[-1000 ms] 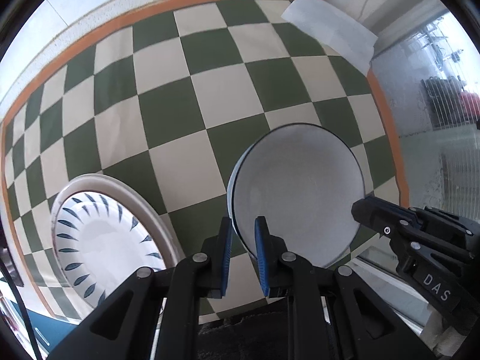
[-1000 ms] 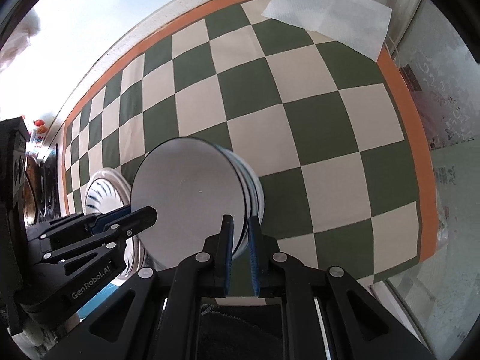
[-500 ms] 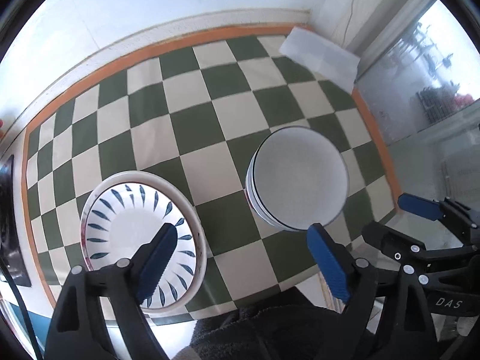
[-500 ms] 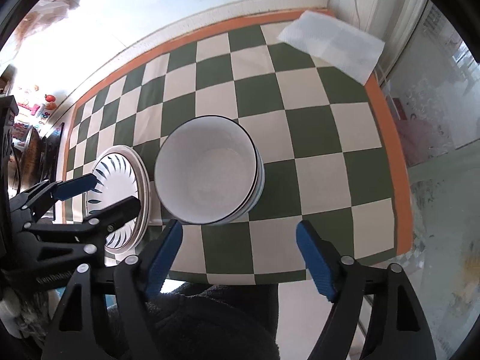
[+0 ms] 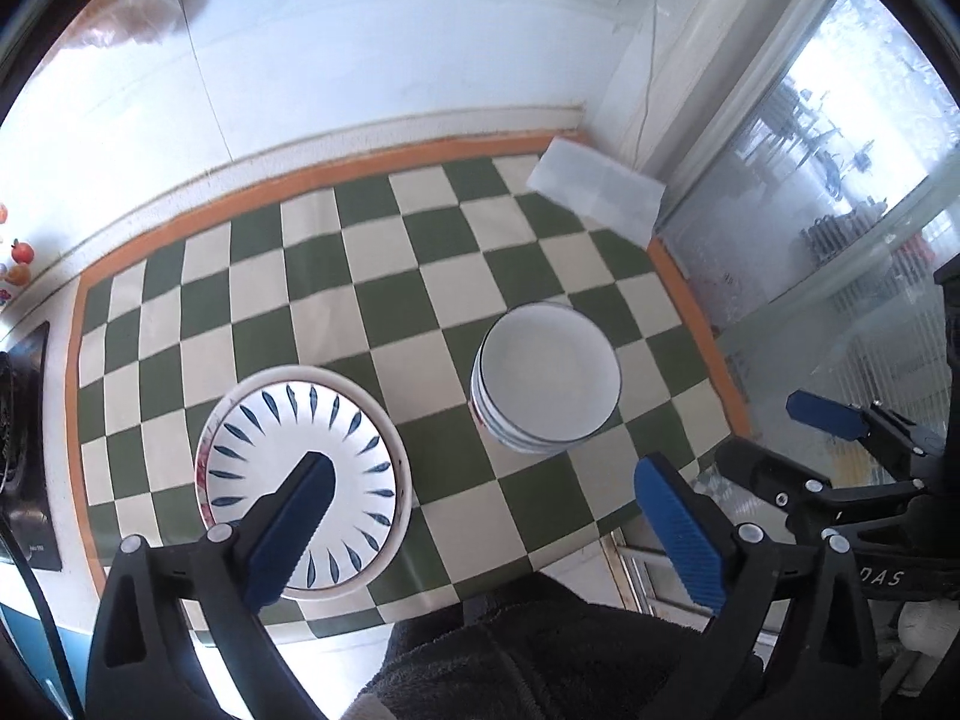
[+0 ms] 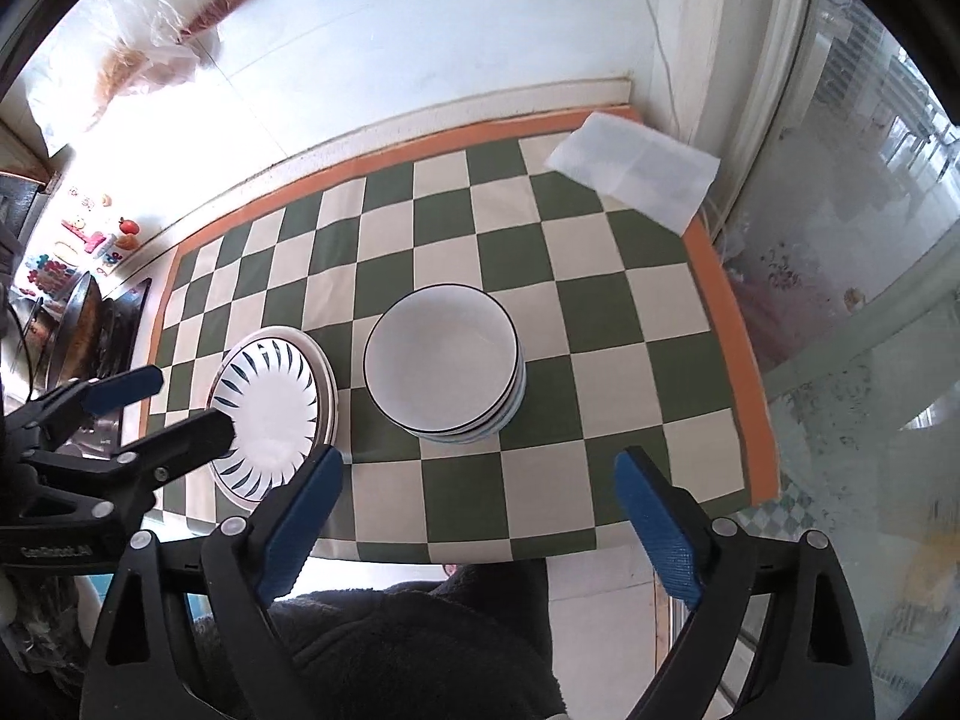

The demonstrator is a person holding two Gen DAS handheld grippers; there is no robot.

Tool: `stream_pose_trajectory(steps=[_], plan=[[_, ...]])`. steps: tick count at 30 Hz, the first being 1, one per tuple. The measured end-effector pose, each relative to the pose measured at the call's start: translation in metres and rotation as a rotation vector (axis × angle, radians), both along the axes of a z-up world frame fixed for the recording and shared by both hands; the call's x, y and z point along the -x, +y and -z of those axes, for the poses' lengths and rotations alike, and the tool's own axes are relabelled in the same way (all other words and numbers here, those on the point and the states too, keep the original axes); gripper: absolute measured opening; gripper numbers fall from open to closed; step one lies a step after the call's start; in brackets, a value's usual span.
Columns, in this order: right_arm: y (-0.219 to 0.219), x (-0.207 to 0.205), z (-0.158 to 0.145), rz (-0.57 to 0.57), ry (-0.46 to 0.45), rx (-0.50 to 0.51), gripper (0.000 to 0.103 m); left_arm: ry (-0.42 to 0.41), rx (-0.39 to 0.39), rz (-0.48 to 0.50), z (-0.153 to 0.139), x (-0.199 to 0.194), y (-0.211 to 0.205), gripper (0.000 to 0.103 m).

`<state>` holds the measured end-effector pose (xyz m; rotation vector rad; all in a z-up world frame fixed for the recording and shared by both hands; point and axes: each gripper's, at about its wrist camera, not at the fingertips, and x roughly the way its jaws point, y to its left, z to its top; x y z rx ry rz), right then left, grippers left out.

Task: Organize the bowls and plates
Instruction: 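Open both tools and lift them away from the bowl stack, then grasp the bowl stack rim with both tools and lift it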

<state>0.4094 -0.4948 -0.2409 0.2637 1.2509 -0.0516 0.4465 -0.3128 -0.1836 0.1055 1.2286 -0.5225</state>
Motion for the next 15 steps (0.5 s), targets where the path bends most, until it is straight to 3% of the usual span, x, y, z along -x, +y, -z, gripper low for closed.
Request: stream_pose_trajectory(steps=[8,12,15], plan=[[-0.001,0.010,-0.013,0.022,-0.038,-0.016,0.097,-0.006,-0.004,0.007,0.002,-0.001,-0.001,0.103],[-0.007,0.003,-0.005,0.028,-0.043,-0.084,0.097,0.085,0.050,0.016,0.026,-0.019,-0.009,0.103],[-0.020,-0.008,0.017,0.064,-0.032,-0.198,0.097,0.218,0.123,0.001,0.060,-0.044,-0.017,0.103]])
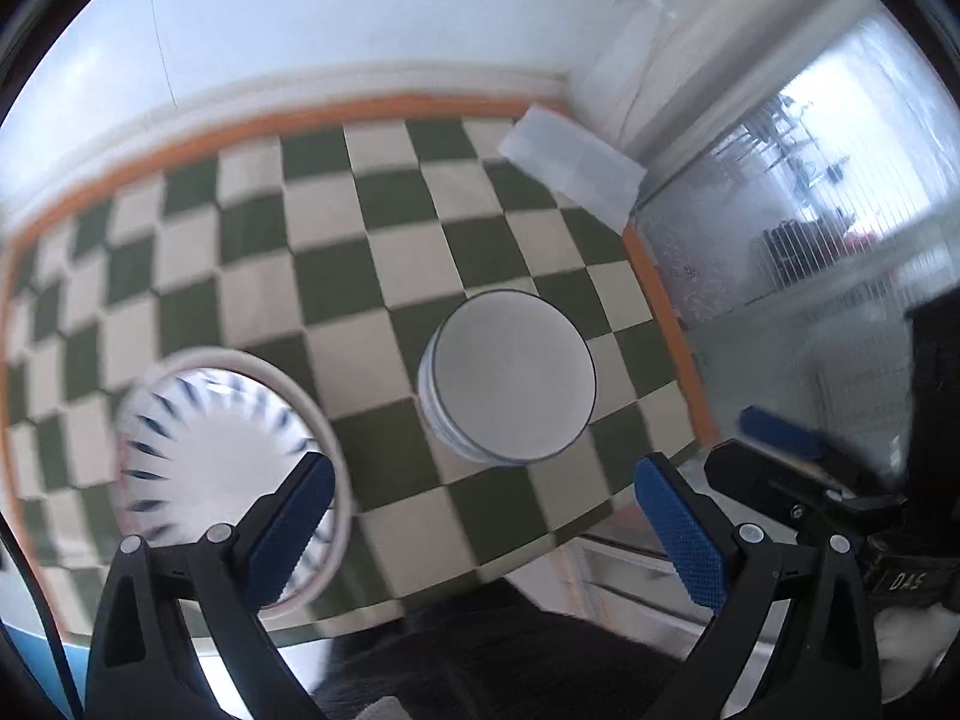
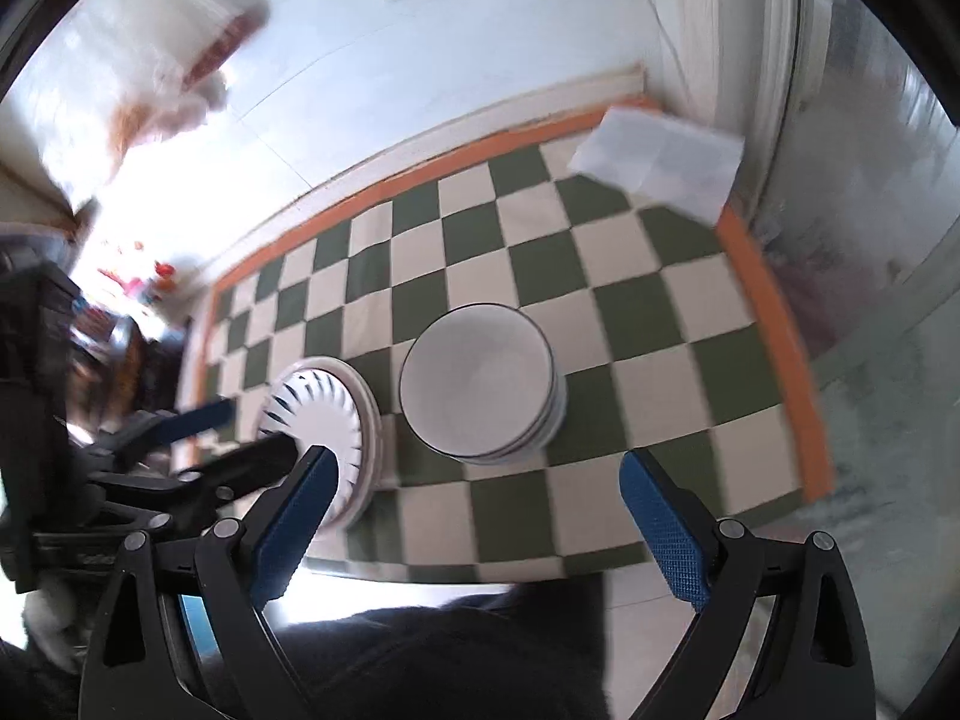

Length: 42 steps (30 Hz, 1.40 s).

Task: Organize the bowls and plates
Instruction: 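Grasp the bowl stack rim with both tools and lift it, then carry the bowl stack with both tools toward the plate stack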

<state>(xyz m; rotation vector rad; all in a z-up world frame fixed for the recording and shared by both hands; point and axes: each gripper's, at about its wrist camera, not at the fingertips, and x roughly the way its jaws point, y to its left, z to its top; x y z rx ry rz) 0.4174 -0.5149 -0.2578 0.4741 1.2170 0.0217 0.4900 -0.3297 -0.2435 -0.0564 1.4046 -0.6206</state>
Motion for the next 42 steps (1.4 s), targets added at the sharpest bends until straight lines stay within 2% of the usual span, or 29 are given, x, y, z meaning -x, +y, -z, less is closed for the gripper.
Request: stream_pose_trajectory(steps=[7,9,10,11,12,13,16,19,21,26,30,35,42], plan=[[-0.035,-0.029,0.080,0.109,0.114,-0.137,0.095,0.183,-0.026,-0.070,0.067,-0.041,-0.016,0.097],[-0.043,-0.034,0.098,0.134,0.132,-0.166,0.092,0.226,-0.010,-0.056,0.079,-0.049,-0.021,0.082],[-0.046,-0.038,0.108,0.143,0.148,-0.175,0.089,0.239,-0.012,-0.050,0.084,-0.052,-0.025,0.070],[-0.049,-0.042,0.118,0.152,0.166,-0.189,0.088,0.244,-0.014,-0.038,0.088,-0.055,-0.028,0.062],[-0.051,-0.047,0.127,0.158,0.182,-0.201,0.085,0.252,-0.019,-0.025,0.093,-0.057,-0.033,0.056],[-0.051,-0.050,0.133,0.159,0.193,-0.206,0.081,0.263,-0.023,-0.017,0.098,-0.059,-0.036,0.045],[-0.052,-0.060,0.155,0.161,0.231,-0.228,0.070,0.288,-0.036,-0.001,0.109,-0.063,-0.042,0.038],[-0.051,-0.068,0.174,0.161,0.261,-0.263,0.065,0.300,-0.031,-0.008,0.114,-0.071,-0.041,0.037],[-0.049,-0.073,0.184,0.156,0.276,-0.285,0.064,0.315,-0.027,-0.013,0.118,-0.075,-0.039,0.033],[-0.040,-0.083,0.207,0.144,0.330,-0.334,0.063,0.386,-0.034,-0.013,0.141,-0.077,-0.035,0.033],[-0.031,-0.090,0.224,0.123,0.366,-0.369,0.054,0.420,0.003,-0.017,0.151,-0.075,-0.032,0.034],[-0.035,-0.091,0.232,0.162,0.363,-0.415,0.053,0.433,0.035,-0.033,0.154,-0.075,-0.026,0.032],[-0.039,-0.089,0.233,0.200,0.345,-0.434,0.047,0.432,0.037,-0.052,0.150,-0.072,-0.025,0.032]])
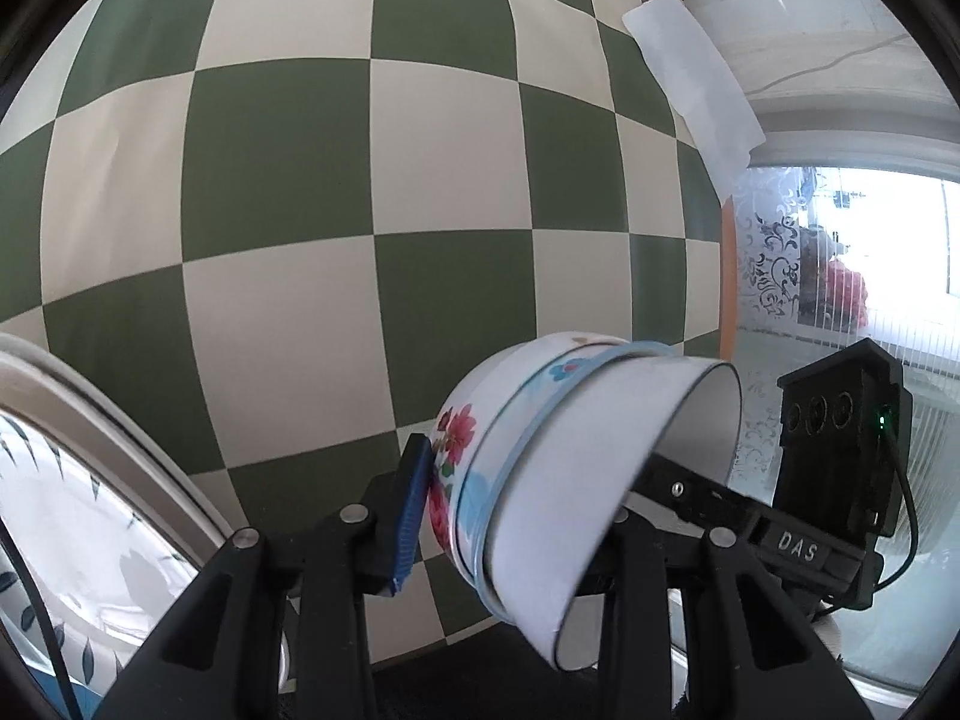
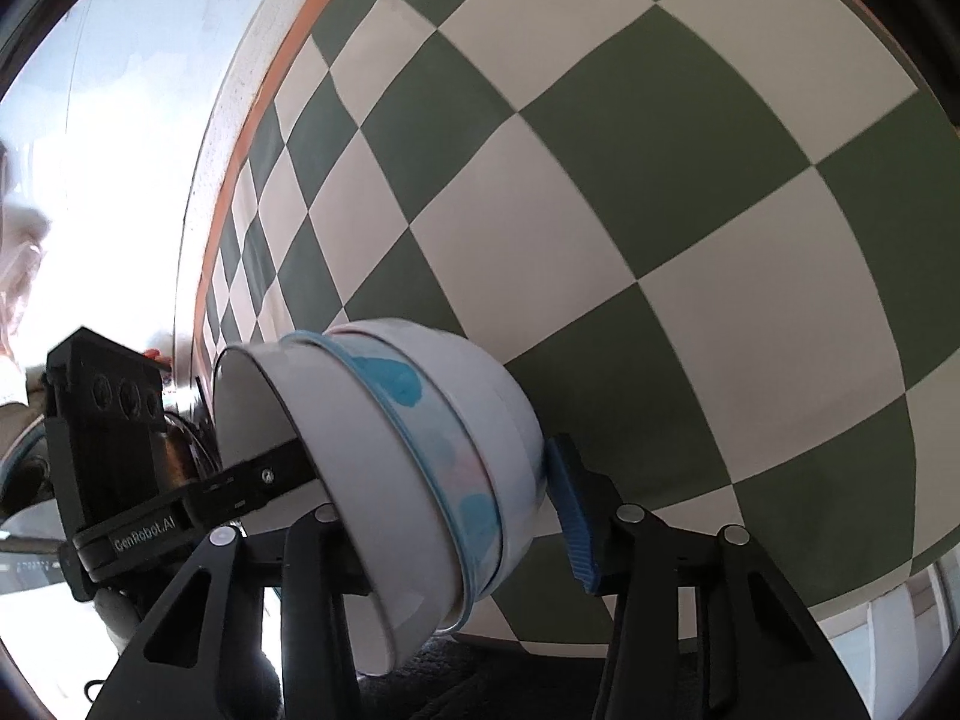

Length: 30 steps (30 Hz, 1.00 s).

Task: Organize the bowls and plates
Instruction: 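Carry the bowl stack with both tools toward the plate stack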

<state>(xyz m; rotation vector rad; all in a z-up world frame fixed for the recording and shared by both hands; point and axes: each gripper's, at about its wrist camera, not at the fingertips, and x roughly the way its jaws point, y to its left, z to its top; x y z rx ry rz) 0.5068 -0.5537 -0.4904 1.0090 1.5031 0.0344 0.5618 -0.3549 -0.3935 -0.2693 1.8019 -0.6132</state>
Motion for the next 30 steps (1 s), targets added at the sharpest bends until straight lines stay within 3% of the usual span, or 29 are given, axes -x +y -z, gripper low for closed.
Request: stream_pose_trajectory(steps=[7,12,16,19,21,26,30], plan=[[-0.004,-0.002,-0.002,-0.001,0.003,0.002,0.037,-0.012,0.005,-0.005,-0.004,-0.001,-0.001,0.035],[-0.011,0.001,-0.006,-0.020,-0.003,0.002,0.036,-0.021,0.010,0.016,-0.001,-0.001,0.000,0.035],[-0.006,-0.004,-0.003,-0.060,-0.007,-0.015,0.045,-0.020,0.021,0.026,0.003,-0.001,-0.001,0.040],[-0.001,-0.008,0.014,-0.047,0.006,-0.111,0.060,-0.040,0.028,0.046,0.004,-0.001,-0.004,0.041],[0.006,-0.011,0.024,-0.019,0.000,-0.166,0.065,-0.014,0.041,0.027,0.006,-0.004,-0.001,0.041],[0.003,0.000,0.021,0.037,-0.040,-0.177,0.061,-0.062,0.034,0.039,-0.001,0.001,-0.002,0.041],[-0.002,0.003,0.015,0.042,-0.068,-0.166,0.056,-0.056,0.060,0.012,-0.002,0.002,0.003,0.041]])
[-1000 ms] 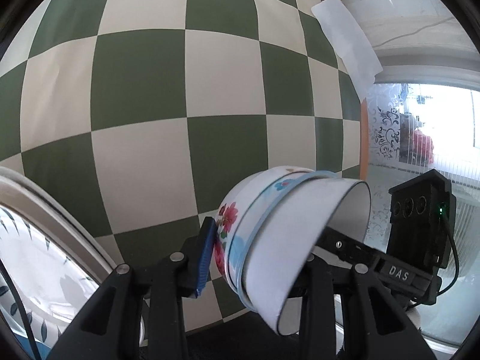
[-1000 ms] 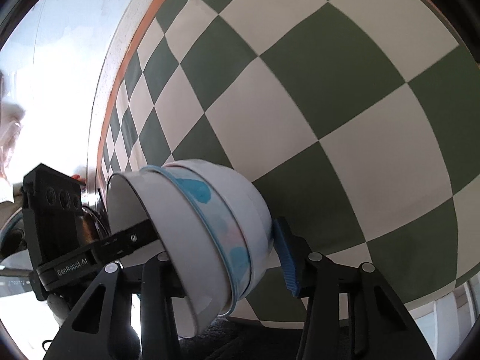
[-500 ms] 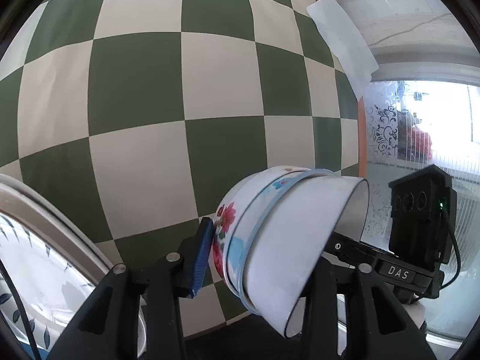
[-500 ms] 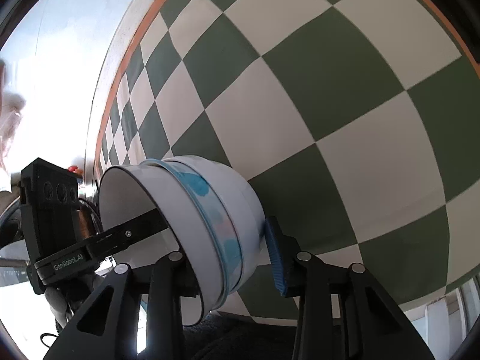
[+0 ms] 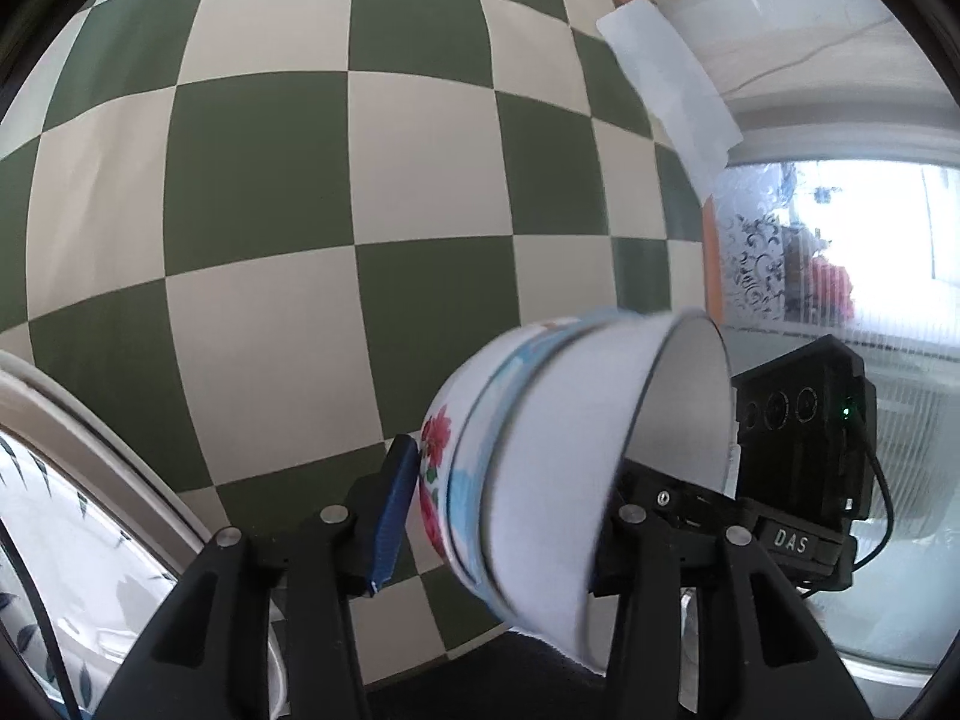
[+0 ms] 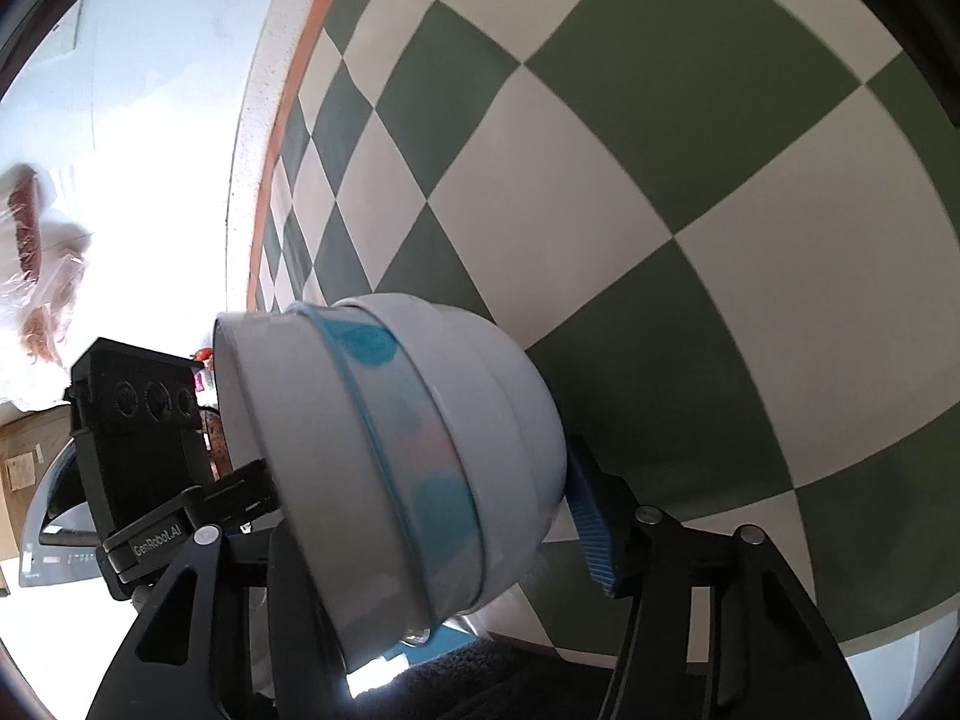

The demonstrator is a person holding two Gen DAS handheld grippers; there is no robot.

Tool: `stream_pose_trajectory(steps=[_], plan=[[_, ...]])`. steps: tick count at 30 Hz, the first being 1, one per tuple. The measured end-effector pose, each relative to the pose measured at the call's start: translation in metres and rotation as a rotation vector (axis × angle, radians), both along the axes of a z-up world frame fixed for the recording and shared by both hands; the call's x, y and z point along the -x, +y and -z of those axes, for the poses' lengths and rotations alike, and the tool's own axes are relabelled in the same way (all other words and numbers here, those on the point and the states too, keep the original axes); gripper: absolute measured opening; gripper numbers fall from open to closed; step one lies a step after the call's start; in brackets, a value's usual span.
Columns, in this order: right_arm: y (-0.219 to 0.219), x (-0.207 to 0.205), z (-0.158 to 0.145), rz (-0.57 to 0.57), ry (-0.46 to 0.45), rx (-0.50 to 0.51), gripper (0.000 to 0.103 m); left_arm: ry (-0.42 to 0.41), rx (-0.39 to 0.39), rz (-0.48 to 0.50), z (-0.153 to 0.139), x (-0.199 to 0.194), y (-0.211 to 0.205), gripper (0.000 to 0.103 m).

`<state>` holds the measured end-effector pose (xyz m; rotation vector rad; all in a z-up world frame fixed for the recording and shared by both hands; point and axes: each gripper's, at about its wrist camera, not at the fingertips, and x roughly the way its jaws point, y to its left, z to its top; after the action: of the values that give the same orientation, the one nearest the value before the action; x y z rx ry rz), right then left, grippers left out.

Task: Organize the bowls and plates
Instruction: 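Carry the bowl stack with both tools toward the plate stack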

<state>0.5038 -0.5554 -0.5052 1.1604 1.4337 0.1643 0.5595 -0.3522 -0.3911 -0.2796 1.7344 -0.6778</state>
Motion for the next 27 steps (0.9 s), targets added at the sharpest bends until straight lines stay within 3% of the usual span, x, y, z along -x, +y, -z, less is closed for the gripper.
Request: stream_pose_trajectory(steps=[14,27], plan=[[0.002,-0.008,-0.014,-0.026,-0.083,0.036,0.052,-0.059,0.001,-0.026,-0.011,0.000,0.005,0.041],[0.027,-0.037,-0.045,-0.133,-0.166,0.076,0.052,-0.104,0.028,-0.115,-0.044,-0.008,0.047,0.041]])
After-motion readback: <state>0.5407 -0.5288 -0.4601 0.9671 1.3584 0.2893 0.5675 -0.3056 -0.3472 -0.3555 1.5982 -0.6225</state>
